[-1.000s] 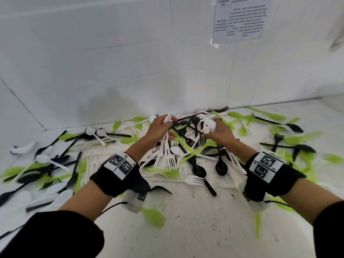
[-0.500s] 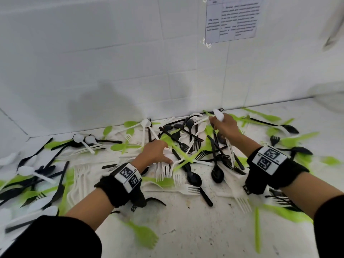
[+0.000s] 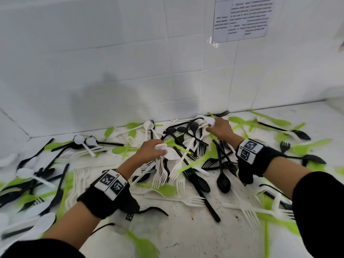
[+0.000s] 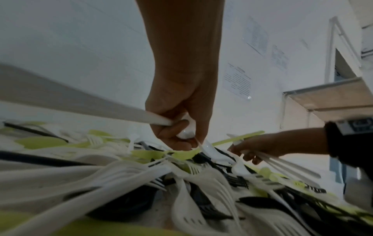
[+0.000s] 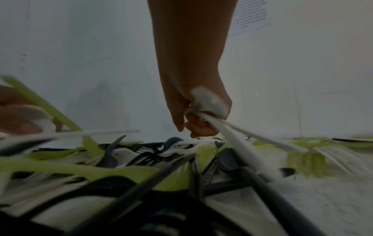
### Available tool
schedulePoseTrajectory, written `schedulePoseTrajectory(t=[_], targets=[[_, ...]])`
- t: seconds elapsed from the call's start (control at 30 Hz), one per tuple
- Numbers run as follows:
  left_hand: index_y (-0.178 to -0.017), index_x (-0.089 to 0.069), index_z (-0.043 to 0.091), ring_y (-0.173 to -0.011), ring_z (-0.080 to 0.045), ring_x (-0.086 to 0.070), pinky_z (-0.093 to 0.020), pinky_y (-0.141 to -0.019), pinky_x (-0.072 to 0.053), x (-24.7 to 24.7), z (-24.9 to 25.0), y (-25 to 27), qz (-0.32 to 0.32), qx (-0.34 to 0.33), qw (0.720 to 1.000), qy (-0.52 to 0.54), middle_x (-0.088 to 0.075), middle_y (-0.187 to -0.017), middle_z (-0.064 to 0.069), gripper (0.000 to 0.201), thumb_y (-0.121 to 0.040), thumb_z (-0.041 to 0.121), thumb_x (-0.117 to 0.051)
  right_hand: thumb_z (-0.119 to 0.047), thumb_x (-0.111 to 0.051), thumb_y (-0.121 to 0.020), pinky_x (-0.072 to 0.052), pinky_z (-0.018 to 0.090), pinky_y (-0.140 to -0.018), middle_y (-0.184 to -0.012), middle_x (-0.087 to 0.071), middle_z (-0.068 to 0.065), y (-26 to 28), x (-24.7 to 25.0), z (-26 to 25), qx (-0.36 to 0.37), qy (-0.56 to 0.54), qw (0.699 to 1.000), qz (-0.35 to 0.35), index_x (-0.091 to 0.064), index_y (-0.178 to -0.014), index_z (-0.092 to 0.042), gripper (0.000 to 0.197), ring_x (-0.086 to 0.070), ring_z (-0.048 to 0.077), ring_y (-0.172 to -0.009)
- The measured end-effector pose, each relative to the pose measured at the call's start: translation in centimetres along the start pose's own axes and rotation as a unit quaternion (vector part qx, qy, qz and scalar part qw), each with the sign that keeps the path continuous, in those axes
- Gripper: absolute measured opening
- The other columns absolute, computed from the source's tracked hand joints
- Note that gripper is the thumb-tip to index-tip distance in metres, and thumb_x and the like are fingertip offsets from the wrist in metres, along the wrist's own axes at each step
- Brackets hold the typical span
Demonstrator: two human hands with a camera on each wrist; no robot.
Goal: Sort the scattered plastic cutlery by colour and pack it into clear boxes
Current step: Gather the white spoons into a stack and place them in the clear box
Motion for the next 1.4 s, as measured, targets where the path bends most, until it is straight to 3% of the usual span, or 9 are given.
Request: schedulePoseTrajectory(t=[0.2,0.37,0.7,0.8,0.9,1.07,1.23,1.3,1.4], targets=[[-0.095,-0.061,0.01,-0.054,0.003,-0.055,-0.012,-0.036,-0.025,2.4,-0.8,-0.3,0.056,0.037,0.977,0.205,-0.059,-0.076,0.0,0.008,-0.092,0.014,-0.055,-0.03,-0.065,-0.083,-0.041,0.036,-0.09,-0.127,-0.052,0.022,-1.0,-1.6,0.6,-0.017,0.076,0.997,-0.011,-0.045,-0.125,0.0,0.055,-0.049,0.036,-0.118],[-0.086,-0.056,0.012,-0.068,-0.016,-0.054,-0.014,-0.034,-0.028,3.2,-1.5,-1.5,0.103,0.073,0.925,0.358,-0.061,-0.096,-0.016,0.01,-0.092,0.013,-0.048,-0.029,-0.07,-0.08,-0.041,0.035,-0.091,-0.128,-0.05,0.021,-1.2,-1.8,0.6,-0.01,0.136,0.99,-0.022,-0.046,-0.125,-0.002,0.058,-0.05,0.034,-0.118],[-0.084,-0.057,0.013,-0.047,-0.011,-0.062,-0.023,-0.048,-0.054,3.2,0.0,-2.3,0.097,0.06,0.917,0.381,-0.052,-0.075,-0.005,0.02,-0.096,0.01,-0.042,-0.018,-0.067,-0.081,-0.037,0.033,-0.095,-0.137,-0.047,0.015,-0.8,-0.5,2.0,-0.007,0.038,0.999,-0.023,-0.042,-0.134,-0.008,0.059,-0.043,0.03,-0.126],[-0.082,-0.054,0.01,-0.04,-0.009,-0.049,-0.016,-0.038,-0.04,3.0,0.3,-2.9,0.083,0.063,0.934,0.342,-0.054,-0.08,-0.004,0.021,-0.094,0.005,-0.038,-0.016,-0.066,-0.081,-0.036,0.033,-0.096,-0.137,-0.048,0.014,-0.4,0.3,1.8,-0.004,-0.016,1.0,-0.004,-0.042,-0.135,-0.011,0.059,-0.043,0.03,-0.126],[-0.083,-0.055,0.012,-0.042,-0.008,-0.037,-0.012,-0.035,-0.026,2.3,0.6,-3.6,0.054,0.063,0.956,0.28,-0.056,-0.08,-0.003,0.02,-0.095,0.006,-0.04,-0.01,-0.064,-0.08,-0.034,0.028,-0.082,-0.127,-0.055,0.014,0.2,0.9,0.8,0.03,-0.069,0.997,0.01,-0.05,-0.127,-0.012,0.048,-0.048,0.029,-0.118],[-0.093,-0.059,0.012,-0.053,-0.016,-0.044,-0.012,-0.034,-0.029,1.5,1.3,-5.0,0.054,0.032,0.997,0.051,-0.052,-0.075,-0.007,0.005,-0.088,0.013,-0.058,-0.005,-0.066,-0.078,-0.034,0.023,-0.081,-0.115,-0.059,0.011,1.1,2.1,-0.3,0.076,-0.166,0.983,0.014,-0.058,-0.117,-0.01,0.04,-0.052,0.025,-0.11],[-0.1,-0.062,0.001,-0.101,-0.031,-0.056,-0.025,-0.067,-0.032,-0.1,1.5,-5.9,0.033,-0.018,0.994,-0.1,-0.063,-0.103,-0.017,0.018,-0.088,0.012,-0.056,-0.002,-0.064,-0.079,-0.038,0.016,-0.062,-0.082,-0.059,-0.004,2.2,3.0,-1.8,0.101,-0.241,0.965,-0.005,-0.062,-0.099,-0.019,0.026,-0.054,-0.001,-0.067],[-0.099,-0.062,-0.001,-0.102,-0.032,-0.056,-0.025,-0.069,-0.031,-0.3,1.5,-5.9,0.036,-0.028,0.994,-0.1,-0.064,-0.104,-0.019,0.02,-0.086,0.014,-0.056,-0.004,-0.063,-0.081,-0.035,0.01,-0.049,-0.065,-0.054,-0.009,2.3,3.7,-2.2,0.097,-0.259,0.961,0.011,-0.061,-0.091,-0.019,0.019,-0.05,-0.005,-0.049],[-0.099,-0.063,-0.004,-0.098,-0.032,-0.058,-0.027,-0.068,-0.032,0.7,1.6,-5.9,0.066,-0.044,0.991,-0.105,-0.065,-0.101,-0.019,0.03,-0.081,0.02,-0.058,-0.007,-0.061,-0.084,-0.034,0.015,-0.04,-0.057,-0.049,-0.002,2.0,5.6,-2.2,0.075,-0.311,0.946,0.059,-0.058,-0.08,-0.015,0.009,-0.046,0.007,-0.046]])
Point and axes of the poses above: each hand's wrist, its own y-axis away from the middle knuckle, its own x-axis out of the back of the hand, z = x × y, the point moved 10 cm from there along -y, towards the middle knuckle
